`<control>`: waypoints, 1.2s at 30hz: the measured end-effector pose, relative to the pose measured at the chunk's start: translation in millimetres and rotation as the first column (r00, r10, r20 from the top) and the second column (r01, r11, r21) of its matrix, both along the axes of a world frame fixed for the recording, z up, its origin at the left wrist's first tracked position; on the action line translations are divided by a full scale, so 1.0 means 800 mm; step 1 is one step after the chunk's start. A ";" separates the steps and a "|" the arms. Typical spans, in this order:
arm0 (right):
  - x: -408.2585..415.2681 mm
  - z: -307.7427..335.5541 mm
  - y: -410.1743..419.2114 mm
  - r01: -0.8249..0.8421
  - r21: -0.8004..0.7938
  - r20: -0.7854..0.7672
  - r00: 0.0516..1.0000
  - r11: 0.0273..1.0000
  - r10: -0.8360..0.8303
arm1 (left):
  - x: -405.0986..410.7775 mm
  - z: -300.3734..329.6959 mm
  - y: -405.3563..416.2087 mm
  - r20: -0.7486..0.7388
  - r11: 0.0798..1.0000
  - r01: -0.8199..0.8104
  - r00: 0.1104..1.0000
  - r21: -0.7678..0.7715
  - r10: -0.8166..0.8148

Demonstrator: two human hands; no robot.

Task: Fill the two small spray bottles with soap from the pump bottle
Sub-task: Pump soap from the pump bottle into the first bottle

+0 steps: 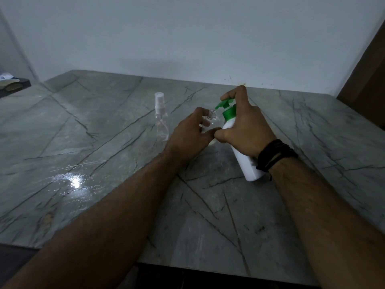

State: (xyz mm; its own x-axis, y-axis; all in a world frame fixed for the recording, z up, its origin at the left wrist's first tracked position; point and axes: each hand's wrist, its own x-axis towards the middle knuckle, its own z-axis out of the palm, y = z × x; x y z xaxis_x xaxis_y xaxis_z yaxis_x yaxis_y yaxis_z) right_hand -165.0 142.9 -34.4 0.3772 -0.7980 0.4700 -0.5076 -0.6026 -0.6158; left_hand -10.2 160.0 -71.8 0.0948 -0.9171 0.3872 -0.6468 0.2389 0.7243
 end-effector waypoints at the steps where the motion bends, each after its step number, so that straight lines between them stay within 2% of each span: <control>1: 0.000 0.000 0.000 0.001 0.001 0.001 1.000 1.000 -0.001 | 0.000 -0.001 0.000 -0.005 1.000 -0.002 1.000 -0.001 0.002; 36: -0.003 0.000 0.001 0.007 0.004 0.025 1.000 1.000 -0.007 | 0.001 -0.001 0.000 -0.002 1.000 0.002 1.000 -0.010 -0.002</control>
